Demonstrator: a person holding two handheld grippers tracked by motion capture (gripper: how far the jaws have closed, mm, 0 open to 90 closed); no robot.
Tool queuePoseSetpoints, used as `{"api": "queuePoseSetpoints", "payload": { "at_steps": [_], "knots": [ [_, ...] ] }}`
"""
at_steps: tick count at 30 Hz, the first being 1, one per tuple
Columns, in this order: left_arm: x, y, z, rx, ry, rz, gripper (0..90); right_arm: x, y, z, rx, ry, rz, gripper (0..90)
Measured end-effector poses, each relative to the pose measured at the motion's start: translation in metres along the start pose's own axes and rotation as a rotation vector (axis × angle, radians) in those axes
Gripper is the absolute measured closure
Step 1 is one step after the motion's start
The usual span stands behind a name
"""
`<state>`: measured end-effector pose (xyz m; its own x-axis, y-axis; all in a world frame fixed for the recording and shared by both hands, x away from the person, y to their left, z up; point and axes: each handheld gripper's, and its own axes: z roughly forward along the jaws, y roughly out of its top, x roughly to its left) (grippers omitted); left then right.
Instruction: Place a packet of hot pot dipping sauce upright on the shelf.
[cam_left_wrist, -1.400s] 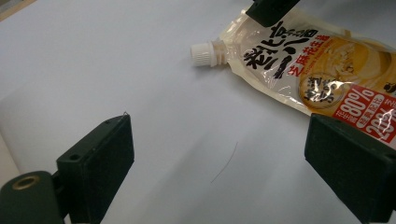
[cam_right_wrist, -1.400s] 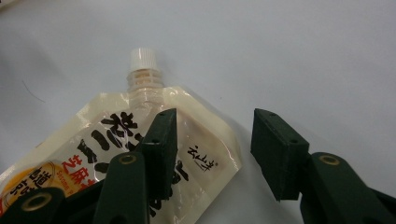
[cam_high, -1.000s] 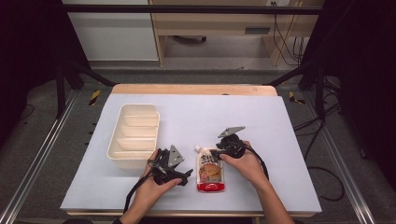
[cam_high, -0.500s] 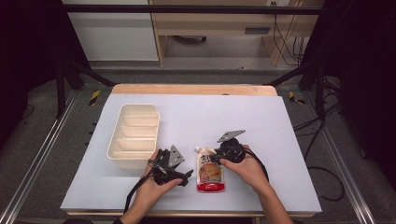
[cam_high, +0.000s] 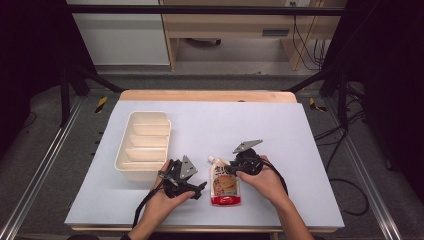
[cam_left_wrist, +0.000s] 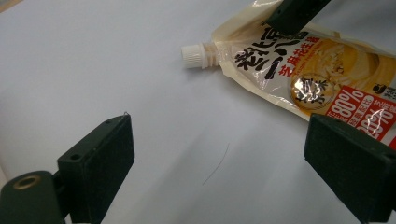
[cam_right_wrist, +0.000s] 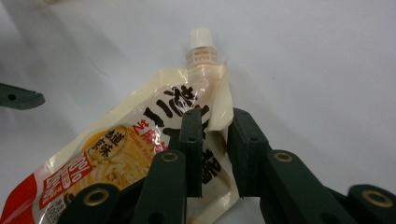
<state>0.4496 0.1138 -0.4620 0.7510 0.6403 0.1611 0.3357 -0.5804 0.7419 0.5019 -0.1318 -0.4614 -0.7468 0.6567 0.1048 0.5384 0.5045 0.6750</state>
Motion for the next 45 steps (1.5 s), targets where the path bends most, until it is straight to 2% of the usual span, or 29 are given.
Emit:
{"api": "queuePoseSetpoints", "payload": {
  "at_steps": [5, 9, 11, 12, 13, 14, 19, 23, 30, 35, 43, 45],
  "knots": [
    [-0.001, 0.001, 0.0, -0.002, 0.0, 0.007, 8.4, 0.0, -0.003, -0.002, 0.006, -0.003, 0.022, 74.7],
    [0.0, 0.001, -0.001, -0.001, 0.004, 0.013, 8.4, 0.0, -0.001, 0.002, -0.016, -0.004, -0.007, 75.6],
    [0.001, 0.002, -0.002, -0.001, 0.01, 0.013, 8.4, 0.0, 0.001, 0.006, -0.025, -0.029, -0.016, 81.3],
    [0.001, 0.002, -0.002, -0.001, 0.01, 0.013, 8.4, 0.0, 0.001, 0.006, -0.025, -0.029, -0.016, 81.3],
    [0.002, 0.002, -0.003, 0.0, 0.007, 0.012, 8.4, -0.002, 0.001, 0.006, -0.037, -0.033, -0.01, 87.9],
    [0.002, 0.002, -0.003, 0.0, 0.007, 0.012, 8.4, -0.002, 0.001, 0.006, -0.038, -0.036, -0.009, 90.0],
    [0.002, 0.003, -0.004, -0.003, 0.005, 0.017, 8.4, -0.002, 0.002, 0.005, -0.049, -0.041, -0.026, 90.0],
    [0.005, 0.004, -0.007, -0.001, 0.003, 0.017, 8.4, 0.001, 0.005, -0.002, -0.073, -0.051, -0.036, 90.0],
    [0.013, 0.008, -0.014, -0.023, 0.001, -0.012, 8.7, 0.005, 0.017, -0.019, -0.128, -0.059, -0.056, 90.0],
    [0.015, 0.015, -0.018, -0.032, 0.003, -0.004, 8.8, 0.006, 0.028, -0.029, -0.148, -0.069, -0.074, 90.0],
    [0.023, 0.032, -0.027, -0.025, 0.0, 0.04, 8.8, 0.007, 0.041, -0.04, -0.165, -0.075, -0.103, 90.0],
    [0.03, 0.038, -0.034, -0.041, -0.021, 0.024, 9.1, 0.008, 0.046, -0.044, -0.178, -0.077, -0.11, 90.0]
  ]
}}
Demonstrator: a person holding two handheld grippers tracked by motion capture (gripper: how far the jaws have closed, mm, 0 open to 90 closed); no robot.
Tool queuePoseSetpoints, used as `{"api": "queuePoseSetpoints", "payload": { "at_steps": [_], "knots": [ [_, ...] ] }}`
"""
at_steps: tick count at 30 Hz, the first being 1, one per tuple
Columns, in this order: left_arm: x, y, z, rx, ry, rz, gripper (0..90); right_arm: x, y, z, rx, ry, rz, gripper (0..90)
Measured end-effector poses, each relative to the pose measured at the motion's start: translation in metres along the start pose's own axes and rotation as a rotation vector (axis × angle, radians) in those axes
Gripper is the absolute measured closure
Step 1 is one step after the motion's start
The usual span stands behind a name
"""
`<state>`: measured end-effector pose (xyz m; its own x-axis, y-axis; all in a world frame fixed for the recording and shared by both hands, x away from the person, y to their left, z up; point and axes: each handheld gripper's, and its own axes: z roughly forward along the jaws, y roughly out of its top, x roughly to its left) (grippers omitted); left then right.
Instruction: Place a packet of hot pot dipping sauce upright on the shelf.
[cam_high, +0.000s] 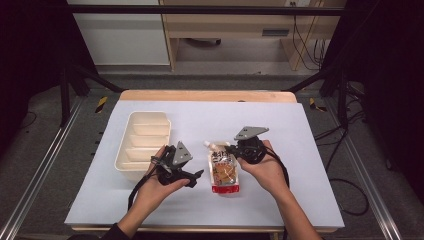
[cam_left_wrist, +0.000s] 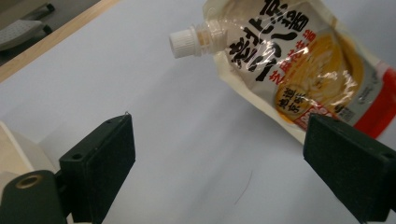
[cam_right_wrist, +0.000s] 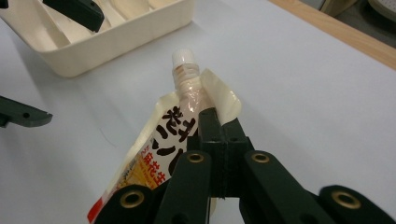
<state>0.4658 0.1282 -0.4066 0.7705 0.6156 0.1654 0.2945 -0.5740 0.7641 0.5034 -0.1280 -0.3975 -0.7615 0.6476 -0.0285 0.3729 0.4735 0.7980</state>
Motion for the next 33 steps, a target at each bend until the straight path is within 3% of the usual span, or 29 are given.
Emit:
{"api": "queuePoseSetpoints", "payload": {
  "at_steps": [7, 12, 15, 21, 30, 33],
  "knots": [
    [0.012, 0.011, -0.011, 0.002, 0.023, 0.012, 9.2, -0.001, 0.011, -0.004, -0.017, -0.004, -0.019, 90.0],
    [0.018, 0.018, -0.018, 0.013, 0.022, 0.064, 8.8, 0.005, 0.015, -0.01, -0.045, 0.036, -0.049, 90.0],
    [0.021, 0.02, -0.02, 0.009, 0.018, 0.067, 8.4, 0.008, 0.015, -0.012, -0.059, 0.055, -0.055, 90.0],
    [0.026, 0.026, -0.026, 0.082, 0.008, 0.161, 8.2, 0.019, 0.013, -0.02, -0.088, 0.087, -0.087, 90.0],
    [0.027, 0.032, -0.029, 0.124, -0.039, 0.19, 7.7, 0.032, 0.013, -0.027, -0.1, 0.112, -0.13, 90.0],
    [0.028, 0.036, -0.03, 0.147, -0.018, 0.21, 7.4, 0.036, 0.013, -0.029, -0.103, 0.123, -0.14, 90.0]
  ]
}}
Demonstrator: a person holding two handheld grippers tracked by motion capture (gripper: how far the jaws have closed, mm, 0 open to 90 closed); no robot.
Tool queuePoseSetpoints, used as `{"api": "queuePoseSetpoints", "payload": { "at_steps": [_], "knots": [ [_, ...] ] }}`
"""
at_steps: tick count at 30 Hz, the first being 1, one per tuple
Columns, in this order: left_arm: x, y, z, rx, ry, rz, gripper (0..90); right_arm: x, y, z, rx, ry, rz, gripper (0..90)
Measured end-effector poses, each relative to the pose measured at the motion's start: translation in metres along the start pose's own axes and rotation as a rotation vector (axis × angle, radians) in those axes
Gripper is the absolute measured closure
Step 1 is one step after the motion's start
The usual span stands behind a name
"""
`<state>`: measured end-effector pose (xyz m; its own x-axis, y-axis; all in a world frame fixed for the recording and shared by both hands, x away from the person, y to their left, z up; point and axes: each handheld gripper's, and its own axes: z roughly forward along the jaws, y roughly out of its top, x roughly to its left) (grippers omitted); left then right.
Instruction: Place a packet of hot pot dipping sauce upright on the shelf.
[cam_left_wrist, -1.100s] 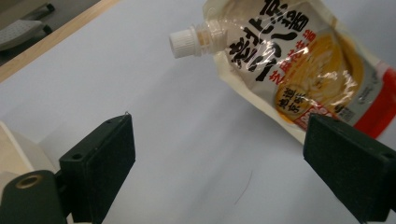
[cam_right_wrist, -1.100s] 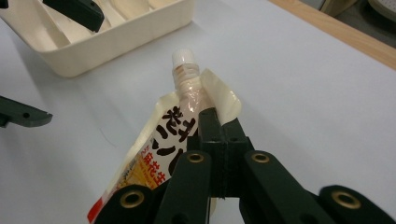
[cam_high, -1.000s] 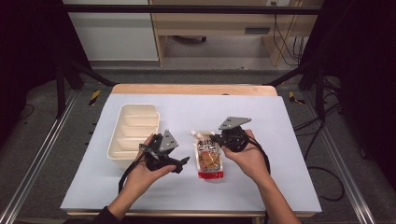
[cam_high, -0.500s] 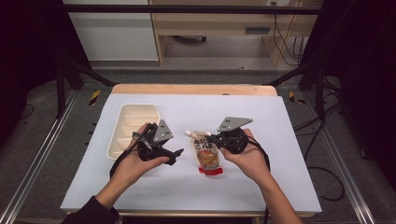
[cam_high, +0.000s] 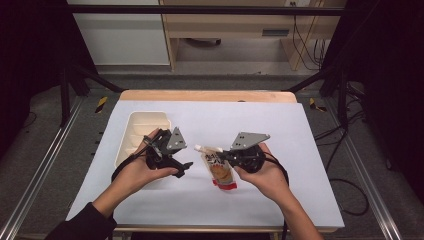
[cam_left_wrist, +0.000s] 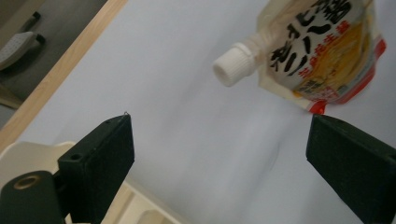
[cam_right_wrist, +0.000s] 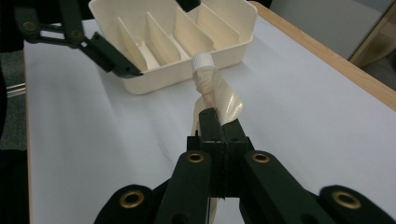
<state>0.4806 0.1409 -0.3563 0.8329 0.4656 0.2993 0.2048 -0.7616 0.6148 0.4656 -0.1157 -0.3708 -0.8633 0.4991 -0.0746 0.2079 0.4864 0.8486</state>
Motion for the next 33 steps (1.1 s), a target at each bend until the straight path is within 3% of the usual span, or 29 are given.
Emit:
{"api": "queuePoseSetpoints", "payload": {
  "at_steps": [1, 6, 7, 9, 11, 12, 14, 22, 28, 33],
  "knots": [
    [0.001, 0.004, -0.003, 0.015, 0.006, 0.017, 7.4, 0.001, 0.0, 0.0, -0.003, 0.006, -0.006, 90.0],
    [0.004, 0.013, -0.008, 0.019, -0.009, 0.029, 7.0, 0.008, 0.002, -0.002, -0.004, 0.023, -0.033, 90.0],
    [0.004, 0.017, -0.011, 0.029, -0.018, 0.054, 6.6, 0.01, 0.003, -0.002, -0.003, 0.025, -0.038, 90.0],
    [0.004, 0.019, -0.011, 0.033, -0.028, 0.061, 6.5, 0.011, 0.003, -0.002, -0.002, 0.028, -0.043, 90.0],
    [0.002, 0.022, -0.011, 0.054, -0.046, 0.083, 6.5, 0.012, 0.003, -0.001, -0.003, 0.032, -0.049, 90.0],
    [0.0, 0.024, -0.009, 0.082, -0.044, 0.114, 6.4, 0.012, 0.003, -0.001, -0.003, 0.033, -0.05, 90.0],
    [-0.002, 0.026, -0.007, 0.094, -0.057, 0.124, 6.3, 0.013, 0.003, -0.001, -0.003, 0.033, -0.053, 90.0],
    [-0.008, 0.031, 0.002, 0.106, -0.089, 0.148, 6.3, 0.014, 0.0, -0.004, -0.014, 0.04, -0.051, 90.0],
    [-0.013, 0.037, 0.006, 0.119, -0.102, 0.194, 8.1, 0.014, -0.001, -0.006, -0.019, 0.046, -0.055, 90.0],
    [-0.012, 0.043, 0.005, 0.114, -0.134, 0.217, 15.6, 0.017, 0.0, -0.007, -0.02, 0.059, -0.07, 90.0]
  ]
}}
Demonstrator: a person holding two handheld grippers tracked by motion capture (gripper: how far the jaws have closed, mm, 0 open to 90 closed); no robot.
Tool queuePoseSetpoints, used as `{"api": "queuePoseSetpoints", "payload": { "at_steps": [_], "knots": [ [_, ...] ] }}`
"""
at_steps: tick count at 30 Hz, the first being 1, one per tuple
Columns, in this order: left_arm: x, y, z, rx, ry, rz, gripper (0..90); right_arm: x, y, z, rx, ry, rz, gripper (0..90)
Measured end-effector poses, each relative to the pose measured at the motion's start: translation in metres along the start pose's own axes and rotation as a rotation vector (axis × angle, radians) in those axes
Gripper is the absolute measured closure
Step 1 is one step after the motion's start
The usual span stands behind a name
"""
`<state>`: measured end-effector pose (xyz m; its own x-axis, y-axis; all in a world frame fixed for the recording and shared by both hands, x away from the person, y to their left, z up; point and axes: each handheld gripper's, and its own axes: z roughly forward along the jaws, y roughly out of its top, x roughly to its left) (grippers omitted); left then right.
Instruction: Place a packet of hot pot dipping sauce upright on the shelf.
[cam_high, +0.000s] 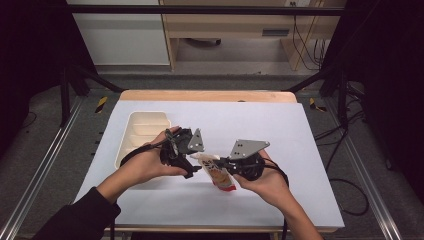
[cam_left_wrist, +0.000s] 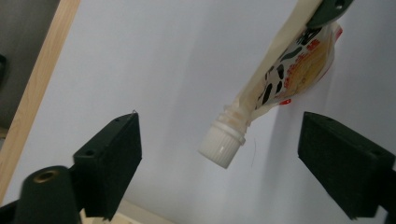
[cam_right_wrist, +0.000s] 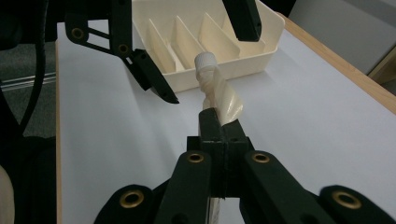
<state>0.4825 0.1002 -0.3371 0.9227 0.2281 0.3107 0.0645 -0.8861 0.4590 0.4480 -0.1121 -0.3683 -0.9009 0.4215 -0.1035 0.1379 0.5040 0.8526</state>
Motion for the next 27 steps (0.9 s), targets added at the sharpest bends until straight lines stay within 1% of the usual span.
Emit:
{"api": "queuePoseSetpoints", "payload": {
  "at_steps": [1, 2, 4, 5, 6, 7, 8, 9, 11, 12, 14, 15, 16, 18, 19, 21, 22, 25, 26, 27],
  "knots": [
    [0.0, 0.002, 0.0, -0.007, -0.007, -0.011, 16.1, 0.0, 0.0, 0.0, 0.002, 0.002, -0.002, 90.0],
    [0.0, 0.002, 0.0, -0.007, -0.007, -0.011, 18.1, 0.0, 0.0, 0.0, 0.002, 0.002, -0.002, 90.0],
    [0.001, 0.004, 0.001, -0.002, -0.036, -0.009, 19.5, 0.001, 0.0, 0.0, -0.001, 0.008, -0.008, 90.0],
    [0.001, 0.005, 0.002, 0.004, -0.043, -0.01, 20.9, 0.001, 0.0, 0.0, -0.001, 0.01, -0.01, 90.0],
    [0.002, 0.005, 0.005, 0.017, -0.048, 0.005, 22.5, 0.002, 0.001, 0.0, -0.002, 0.015, -0.012, 90.0],
    [0.002, 0.005, 0.005, 0.017, -0.048, 0.005, 23.7, 0.002, 0.001, 0.0, -0.002, 0.017, -0.014, 90.0],
    [0.002, 0.006, 0.008, 0.025, -0.053, 0.018, 26.1, 0.002, 0.001, 0.0, -0.003, 0.019, -0.014, 90.0],
    [0.002, 0.006, 0.008, 0.025, -0.053, 0.018, 28.6, 0.002, 0.001, 0.0, -0.003, 0.019, -0.014, 90.0],
    [0.002, 0.007, 0.01, 0.024, -0.069, 0.017, 29.6, 0.002, 0.001, 0.0, -0.003, 0.023, -0.016, 90.0],
    [0.003, 0.007, 0.013, 0.025, -0.075, 0.028, 36.0, 0.002, 0.001, 0.0, -0.002, 0.023, -0.016, 90.0],
    [0.004, 0.008, 0.015, 0.028, -0.093, 0.026, 41.1, 0.002, 0.001, -0.001, -0.003, 0.022, -0.014, 90.0],
    [0.004, 0.008, 0.015, 0.028, -0.093, 0.026, 43.4, 0.001, 0.001, -0.001, -0.003, 0.023, -0.014, 90.0],
    [0.005, 0.008, 0.016, 0.025, -0.103, 0.021, 43.4, 0.001, 0.001, -0.001, -0.003, 0.023, -0.014, 90.0],
    [0.005, 0.008, 0.018, 0.029, -0.121, 0.025, 46.6, 0.001, 0.0, 0.0, -0.003, 0.024, -0.014, 90.0],
    [0.004, 0.008, 0.019, 0.027, -0.131, 0.025, 49.7, 0.002, 0.001, 0.0, -0.002, 0.024, -0.014, 90.0],
    [0.003, 0.009, 0.019, 0.03, -0.15, 0.029, 51.2, 0.001, 0.001, 0.0, -0.003, 0.024, -0.014, 90.0],
    [0.002, 0.009, 0.019, 0.035, -0.157, 0.034, 55.4, 0.001, 0.001, -0.001, -0.003, 0.023, -0.014, 90.0],
    [0.003, 0.009, 0.019, 0.035, -0.158, 0.027, 60.8, 0.001, 0.0, -0.001, -0.003, 0.023, -0.015, 90.0],
    [0.003, 0.009, 0.019, 0.027, -0.16, 0.022, 62.8, 0.001, 0.0, -0.001, -0.004, 0.024, -0.014, 90.0],
    [0.003, 0.009, 0.019, 0.03, -0.157, 0.025, 62.8, 0.001, 0.0, -0.001, -0.004, 0.024, -0.014, 90.0]
  ]
}}
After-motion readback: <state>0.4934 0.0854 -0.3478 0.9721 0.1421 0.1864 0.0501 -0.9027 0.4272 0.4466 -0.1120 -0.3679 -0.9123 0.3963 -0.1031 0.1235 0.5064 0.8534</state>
